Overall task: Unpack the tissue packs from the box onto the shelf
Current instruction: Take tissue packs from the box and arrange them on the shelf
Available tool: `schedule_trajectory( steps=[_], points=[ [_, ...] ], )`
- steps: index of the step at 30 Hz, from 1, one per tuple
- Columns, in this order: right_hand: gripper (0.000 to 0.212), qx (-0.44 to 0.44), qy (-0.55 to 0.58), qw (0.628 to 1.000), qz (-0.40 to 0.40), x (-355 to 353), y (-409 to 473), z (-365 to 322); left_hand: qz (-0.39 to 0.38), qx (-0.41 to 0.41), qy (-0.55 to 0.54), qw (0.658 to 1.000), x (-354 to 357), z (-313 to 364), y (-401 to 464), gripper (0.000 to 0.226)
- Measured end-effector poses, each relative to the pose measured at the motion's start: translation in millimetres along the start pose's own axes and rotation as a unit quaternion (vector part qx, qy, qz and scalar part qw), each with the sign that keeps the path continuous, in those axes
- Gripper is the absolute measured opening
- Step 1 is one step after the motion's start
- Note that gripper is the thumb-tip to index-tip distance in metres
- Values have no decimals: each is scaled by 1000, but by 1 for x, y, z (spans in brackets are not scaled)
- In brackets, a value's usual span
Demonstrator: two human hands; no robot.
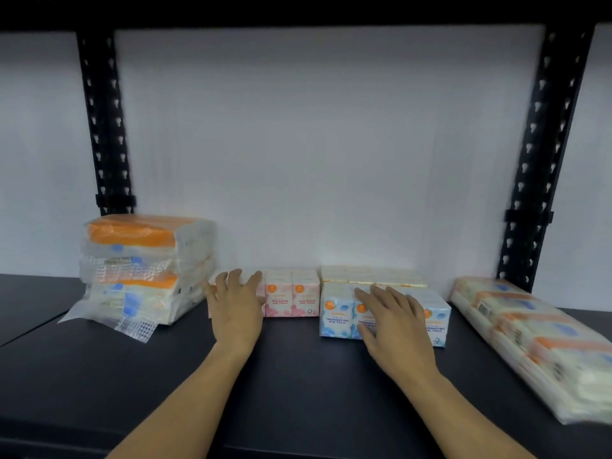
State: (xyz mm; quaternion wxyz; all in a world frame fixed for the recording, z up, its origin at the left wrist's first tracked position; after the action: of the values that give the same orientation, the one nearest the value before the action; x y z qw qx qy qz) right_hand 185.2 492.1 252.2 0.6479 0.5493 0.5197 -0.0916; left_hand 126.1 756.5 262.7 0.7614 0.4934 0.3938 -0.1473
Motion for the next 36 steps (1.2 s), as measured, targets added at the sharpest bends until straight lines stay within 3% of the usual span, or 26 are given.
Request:
schedule_trajectory(
  steps=[15, 36],
  points=[
    [57, -10, 14, 1000, 7, 5, 7, 5, -18, 6, -95, 995, 40, 2, 28, 53],
    [60, -32, 17, 999, 18, 7, 7, 5, -17, 32, -74, 997, 39, 5, 21, 59]
  ],
)
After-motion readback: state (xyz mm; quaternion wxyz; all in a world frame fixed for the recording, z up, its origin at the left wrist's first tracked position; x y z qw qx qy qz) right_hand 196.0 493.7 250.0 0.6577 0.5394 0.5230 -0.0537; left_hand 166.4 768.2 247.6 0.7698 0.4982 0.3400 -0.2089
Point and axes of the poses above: each hand's wrist, its own y-axis towards the middle knuckle, its own x-axis out of the palm, z = x × y, the point moved 10 cm from there along y, towards the middle knuckle, and after that the axes turned 2 degrees about z, right-handed, at the moved point
